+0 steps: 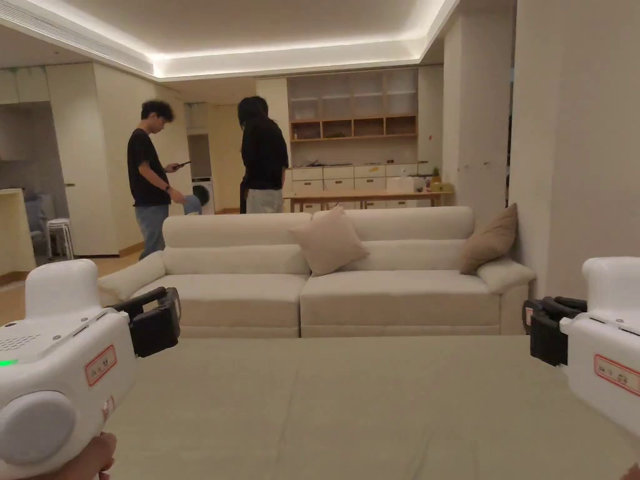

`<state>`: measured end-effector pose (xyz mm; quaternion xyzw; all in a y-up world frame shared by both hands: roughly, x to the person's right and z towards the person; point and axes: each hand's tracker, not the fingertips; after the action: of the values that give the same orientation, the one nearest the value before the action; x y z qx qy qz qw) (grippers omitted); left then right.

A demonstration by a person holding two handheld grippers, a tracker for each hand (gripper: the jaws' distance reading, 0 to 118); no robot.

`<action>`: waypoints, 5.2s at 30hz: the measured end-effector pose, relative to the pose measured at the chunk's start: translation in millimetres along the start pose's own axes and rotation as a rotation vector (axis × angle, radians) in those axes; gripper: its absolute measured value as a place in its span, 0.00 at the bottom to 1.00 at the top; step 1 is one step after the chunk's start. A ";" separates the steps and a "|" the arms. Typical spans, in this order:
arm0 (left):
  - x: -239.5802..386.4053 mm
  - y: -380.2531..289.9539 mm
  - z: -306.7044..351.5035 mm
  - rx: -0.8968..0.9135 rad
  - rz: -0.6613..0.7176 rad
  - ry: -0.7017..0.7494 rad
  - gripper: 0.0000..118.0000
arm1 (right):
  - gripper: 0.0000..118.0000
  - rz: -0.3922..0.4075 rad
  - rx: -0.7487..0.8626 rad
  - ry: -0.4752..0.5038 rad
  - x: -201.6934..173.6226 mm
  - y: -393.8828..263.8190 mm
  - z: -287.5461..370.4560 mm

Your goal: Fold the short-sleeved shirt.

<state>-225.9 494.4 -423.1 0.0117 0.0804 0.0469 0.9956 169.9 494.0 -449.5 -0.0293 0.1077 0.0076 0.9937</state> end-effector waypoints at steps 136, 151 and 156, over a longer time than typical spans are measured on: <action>106.0 21.6 11.1 0.103 -0.166 -0.077 0.90 | 1.00 0.045 0.092 -0.115 14.4 21.0 10.1; 102.9 22.5 13.3 0.098 -0.158 -0.060 0.90 | 1.00 0.039 0.084 -0.127 12.9 22.6 14.4; 104.0 24.5 12.0 0.094 -0.162 -0.064 0.90 | 1.00 0.033 0.085 -0.128 13.4 23.0 15.4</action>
<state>-123.9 528.6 -427.0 0.0534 0.0513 -0.0382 0.9965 185.8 518.0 -438.6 0.0152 0.0445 0.0212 0.9987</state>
